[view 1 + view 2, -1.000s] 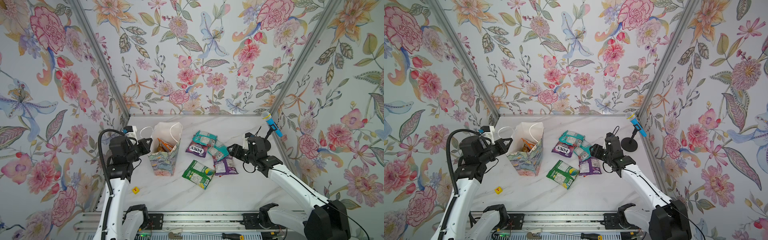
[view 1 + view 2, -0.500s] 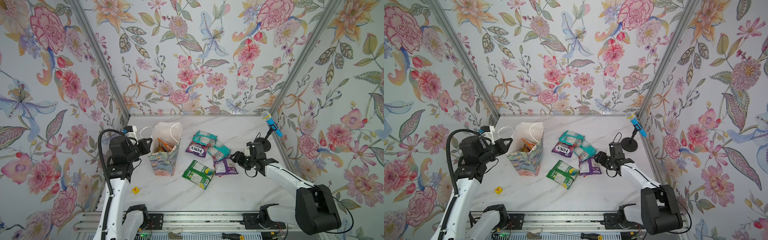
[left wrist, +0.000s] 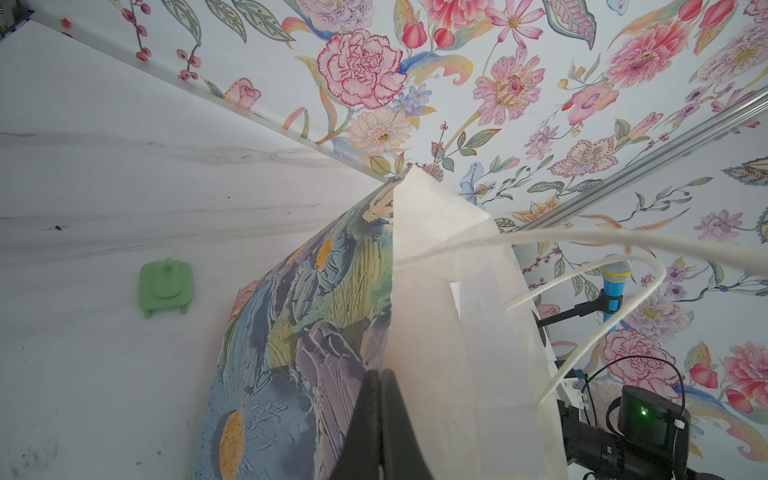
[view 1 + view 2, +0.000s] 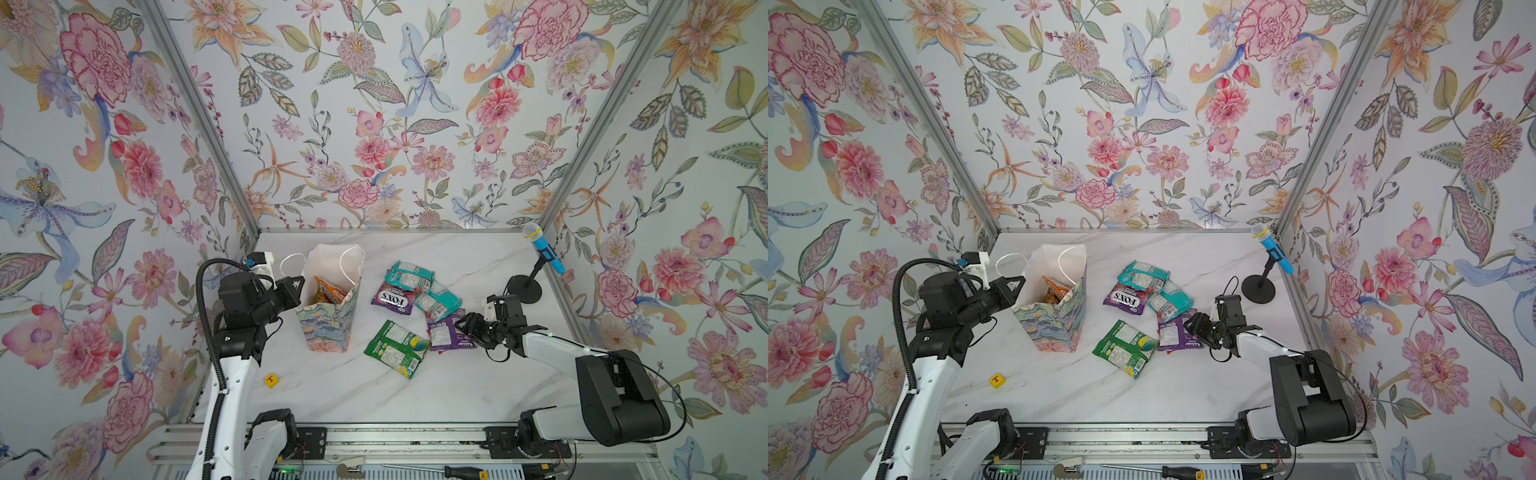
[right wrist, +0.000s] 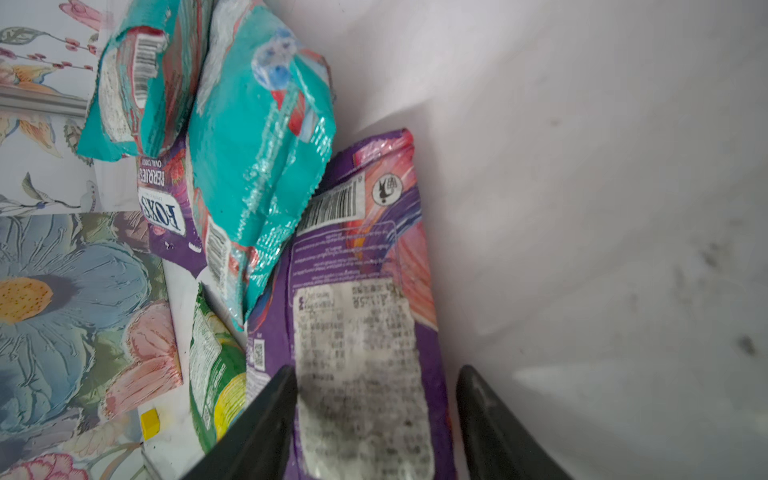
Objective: Place the snacks into the paper bag
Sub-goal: 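Move the right gripper back to the pile toward the purple packet, then grasp the purple FOX'S packet with the right gripper and lift it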
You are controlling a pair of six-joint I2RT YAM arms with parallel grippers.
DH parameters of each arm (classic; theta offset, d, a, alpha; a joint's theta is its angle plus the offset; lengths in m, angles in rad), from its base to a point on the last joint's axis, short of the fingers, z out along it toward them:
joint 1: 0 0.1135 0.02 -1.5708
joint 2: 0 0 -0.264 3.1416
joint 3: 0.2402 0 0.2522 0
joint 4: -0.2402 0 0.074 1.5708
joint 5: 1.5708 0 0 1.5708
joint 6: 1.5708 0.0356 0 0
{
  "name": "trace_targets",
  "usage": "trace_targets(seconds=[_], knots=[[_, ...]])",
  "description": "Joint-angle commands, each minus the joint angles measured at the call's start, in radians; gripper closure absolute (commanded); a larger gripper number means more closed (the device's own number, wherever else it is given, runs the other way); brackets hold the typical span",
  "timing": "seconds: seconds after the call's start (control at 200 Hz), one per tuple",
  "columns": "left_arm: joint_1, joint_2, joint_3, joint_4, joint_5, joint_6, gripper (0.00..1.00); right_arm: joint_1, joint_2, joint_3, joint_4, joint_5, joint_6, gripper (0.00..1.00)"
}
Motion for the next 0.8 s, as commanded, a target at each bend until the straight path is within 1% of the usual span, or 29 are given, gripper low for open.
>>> trace_targets(seconds=[0.0, 0.15, 0.295, 0.42, 0.661, 0.721, 0.791], knots=[[-0.006, -0.012, -0.010, 0.037, 0.023, -0.010, 0.99, 0.000, -0.013, -0.009, 0.076, -0.056, 0.022, 0.38], [-0.006, -0.012, -0.011, 0.043, 0.024, -0.011, 0.99, 0.010, -0.050, -0.019, 0.093, -0.080, 0.028, 0.39], [-0.007, -0.012, -0.014, 0.045, 0.027, -0.014, 0.99, 0.022, -0.085, -0.023, 0.080, -0.063, 0.025, 0.39], [-0.006, -0.012, -0.013, 0.043, 0.029, -0.013, 0.99, 0.033, -0.106, -0.020, 0.081, -0.070, 0.021, 0.40], [-0.006, -0.013, -0.017, 0.051, 0.032, -0.020, 0.99, 0.071, -0.086, -0.016, 0.114, -0.093, 0.041, 0.43], [-0.006, -0.014, -0.018, 0.051, 0.033, -0.020, 0.99, 0.076, -0.073, -0.021, 0.132, -0.094, 0.051, 0.45], [-0.007, -0.013, -0.017, 0.051, 0.033, -0.020, 0.99, 0.079, -0.057, -0.030, 0.159, -0.096, 0.064, 0.51]])
